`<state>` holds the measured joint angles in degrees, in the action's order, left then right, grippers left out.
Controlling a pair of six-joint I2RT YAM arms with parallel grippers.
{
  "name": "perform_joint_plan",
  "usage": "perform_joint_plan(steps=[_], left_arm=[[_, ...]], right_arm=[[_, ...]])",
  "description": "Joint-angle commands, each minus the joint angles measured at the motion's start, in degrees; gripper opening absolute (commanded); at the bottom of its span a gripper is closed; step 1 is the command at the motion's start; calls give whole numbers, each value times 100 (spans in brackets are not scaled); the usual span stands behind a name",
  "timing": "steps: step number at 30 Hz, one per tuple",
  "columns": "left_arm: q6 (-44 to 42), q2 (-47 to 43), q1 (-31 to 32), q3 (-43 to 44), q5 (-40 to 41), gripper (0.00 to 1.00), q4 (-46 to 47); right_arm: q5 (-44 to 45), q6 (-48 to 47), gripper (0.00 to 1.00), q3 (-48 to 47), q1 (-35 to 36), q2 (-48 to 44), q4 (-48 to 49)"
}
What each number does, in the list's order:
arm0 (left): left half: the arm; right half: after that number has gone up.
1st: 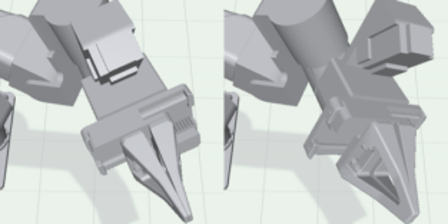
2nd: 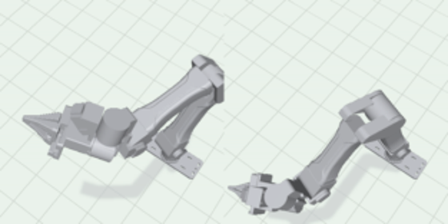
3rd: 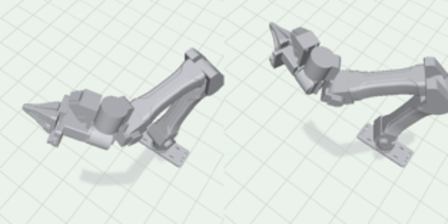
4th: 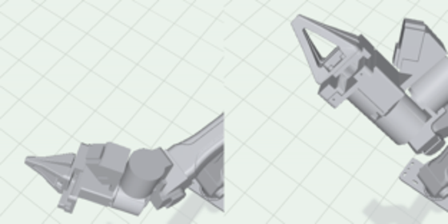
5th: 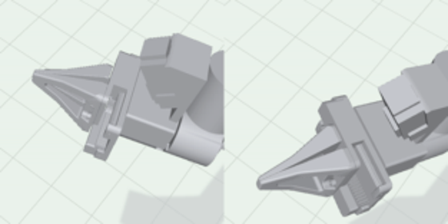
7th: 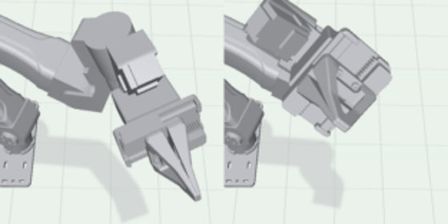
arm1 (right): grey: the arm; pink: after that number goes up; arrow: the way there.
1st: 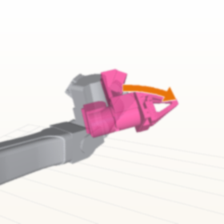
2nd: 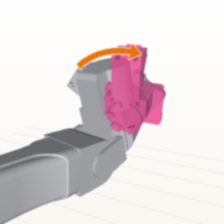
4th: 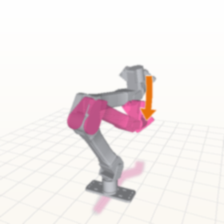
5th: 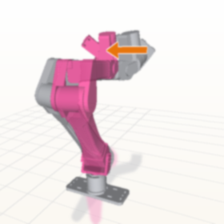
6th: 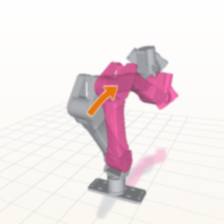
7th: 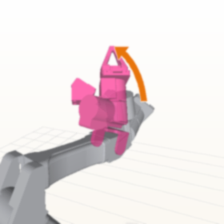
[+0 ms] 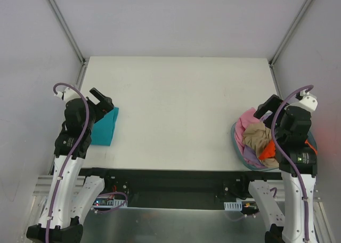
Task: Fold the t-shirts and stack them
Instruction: Grab crumpled tshirt from bin with the right arm
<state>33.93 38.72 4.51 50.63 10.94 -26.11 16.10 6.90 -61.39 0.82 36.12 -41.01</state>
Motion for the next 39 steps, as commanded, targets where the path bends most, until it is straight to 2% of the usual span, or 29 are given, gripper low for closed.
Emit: perform_joint_plan(steps=[1, 13, 16, 21, 26, 29, 34, 39], left_arm=[[61, 118, -3, 140, -101, 99, 36], [70, 206, -3, 131, -145, 99, 36], [69, 206, -3, 96, -276, 99, 44], [52, 460, -3, 43, -417, 99, 97], [-115, 751, -3, 166, -672, 99, 106], [-150, 865, -3, 158, -646, 99, 115], [-159, 962, -3, 140, -742, 99, 150], [-133, 927, -3, 52, -795, 99, 159]], right_arm=[[-193, 40, 97, -198, -20, -52, -56], [-231, 119, 97, -154, -21, 123, -55], [348, 356, 97, -312, -21, 360, -494], [938, 707, 97, -769, -64, 861, -1838], [791, 884, 97, -603, -616, 924, -2428], [264, 849, 97, -252, -907, 932, -2237], [-967, 647, 99, 266, -996, 1256, -1507], [-723, 594, 96, 583, -1005, 1942, -1050]])
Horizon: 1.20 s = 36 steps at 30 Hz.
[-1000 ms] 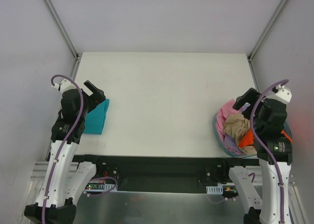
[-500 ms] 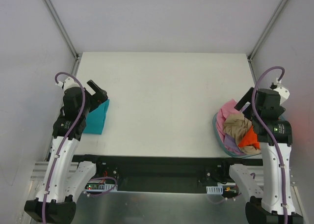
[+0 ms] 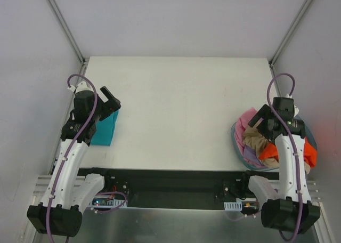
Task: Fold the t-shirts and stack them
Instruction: Grab crumpled tshirt from bin with the right arm
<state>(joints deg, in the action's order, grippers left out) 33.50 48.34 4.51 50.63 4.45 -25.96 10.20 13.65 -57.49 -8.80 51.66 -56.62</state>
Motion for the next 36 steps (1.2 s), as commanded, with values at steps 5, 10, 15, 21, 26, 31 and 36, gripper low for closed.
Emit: perform_joint_plan(steps=[5, 10, 15, 21, 26, 31, 36], left_arm=[[-54, -61, -3, 17, -225, 99, 143], [-19, -61, -3, 17, -330, 99, 143], [16, -105, -3, -27, -348, 99, 143], [17, -149, -3, -27, -436, 99, 143], [34, -219, -3, -36, -392, 99, 143], [60, -255, -3, -45, -366, 99, 143], [61, -211, -3, 26, -357, 99, 143]], right_arm=[[-132, -73, 86, 633, -52, 985, 1186], [158, 147, 76, 871, -52, 1417, 1592], [342, 138, 59, 907, -52, 1724, 1680], [-43, 120, 17, 933, -52, 1690, 1944], [-79, 33, 1, 872, -52, 1119, 1988], [-27, -134, 1, 758, -52, 111, 1918], [9, -354, 1, 250, -52, -691, 1786]])
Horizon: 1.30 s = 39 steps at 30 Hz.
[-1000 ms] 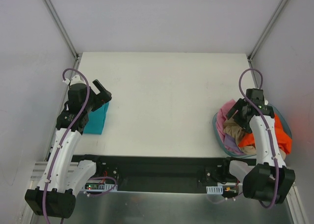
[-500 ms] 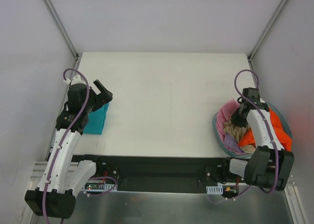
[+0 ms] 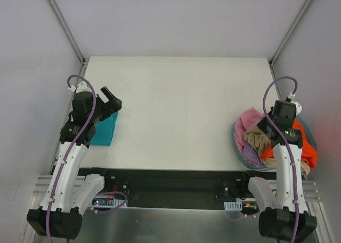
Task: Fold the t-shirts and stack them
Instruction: Grab crumpled tshirt from bin with the right arm, then move the tshirt to the center of the board
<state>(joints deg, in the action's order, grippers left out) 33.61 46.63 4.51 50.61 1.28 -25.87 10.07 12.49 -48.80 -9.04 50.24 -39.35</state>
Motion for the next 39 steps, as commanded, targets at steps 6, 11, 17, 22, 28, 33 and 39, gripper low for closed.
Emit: perform_joint_plan(steps=[6, 11, 17, 22, 28, 33, 39], left_arm=[[41, 13, -3, 107, -31, 99, 135], [67, 48, -3, 168, -31, 99, 126], [67, 74, -3, 221, 13, 99, 135], [85, 109, -3, 283, 118, 99, 135], [111, 180, -3, 423, 30, 99, 135], [111, 197, -3, 459, 39, 99, 135], [76, 206, -3, 582, 30, 99, 135]], right_arm=[[22, -572, 1, -1570, -28, -981, 6], [-556, -590, 1, -2827, -28, -709, 330], [-1724, -459, 1, -4757, -28, 467, 771], [-2745, 94, 1, -6061, -19, 1716, 1569], [-3898, 1360, 1, -7712, 235, 3060, 2986], [-3583, 1458, 0, -8427, 903, 3651, 3583], [-2624, 879, 1, -8436, 2212, 3975, 4707]])
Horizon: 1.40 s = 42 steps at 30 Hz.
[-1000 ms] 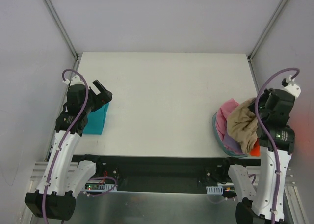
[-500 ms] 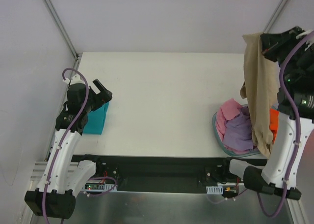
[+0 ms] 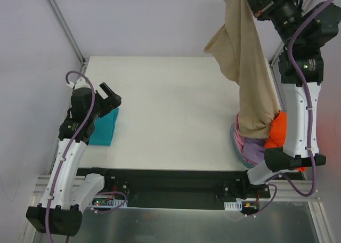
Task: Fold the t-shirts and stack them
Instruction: Move the tshirt to the center of the board
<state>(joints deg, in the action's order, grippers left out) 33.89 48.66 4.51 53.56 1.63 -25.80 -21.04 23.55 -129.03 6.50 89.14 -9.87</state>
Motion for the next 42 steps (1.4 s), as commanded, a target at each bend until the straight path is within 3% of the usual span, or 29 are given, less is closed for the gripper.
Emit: perform_joint_plan(steps=[1, 6, 10, 12, 13, 15, 18, 22, 28, 29, 34, 37, 39, 40, 42], left_arm=[[56, -6, -3, 313, -5, 99, 128], [109, 73, -3, 304, -40, 99, 137], [57, 143, -3, 365, -154, 99, 137], [30, 143, -3, 374, -154, 99, 146], [21, 143, -3, 383, -154, 99, 146], [56, 126, -3, 374, -145, 99, 146], [92, 99, 6, 348, -154, 99, 146], [92, 64, -3, 261, -154, 99, 146], [91, -94, -3, 102, -145, 99, 146], [100, -111, -3, 85, -137, 99, 146], [127, 2, -3, 23, -84, 99, 154], [179, 266, -3, 93, -110, 99, 146], [197, 564, -3, 207, -154, 99, 137], [206, 678, -3, 260, -154, 99, 146], [232, 1030, -3, 391, -356, 99, 154]], right_arm=[[565, -289, 1, -456, 790, 181, 1969], [1443, -272, 1, -586, 1572, 849, 3481], [1839, -430, 1, -1616, 2100, 1675, 3623], [2041, -675, 1, -1485, 2469, 1747, 3764], [2364, -1329, 1, -1484, 2618, 1764, 3808], [2560, -1773, 1, -1581, 3005, 1931, 3843], [2298, -1942, 1, -1319, 3216, 1888, 3870], [2454, -2213, 1, -274, 3252, 1519, 3546], [3394, -2198, 1, 3161, 2710, 114, 3325], [3474, -2110, 1, 3905, 2568, -201, 3099], [3677, -2275, 2, 4992, 1629, -617, 932], [3957, -2469, 47, 5072, 1346, -513, -230], [4072, -2522, 60, 4976, 1336, -512, -541], [3994, -2522, 93, 4889, 1353, -590, -647], [3714, -2496, 98, 4853, 1362, -731, -587]])
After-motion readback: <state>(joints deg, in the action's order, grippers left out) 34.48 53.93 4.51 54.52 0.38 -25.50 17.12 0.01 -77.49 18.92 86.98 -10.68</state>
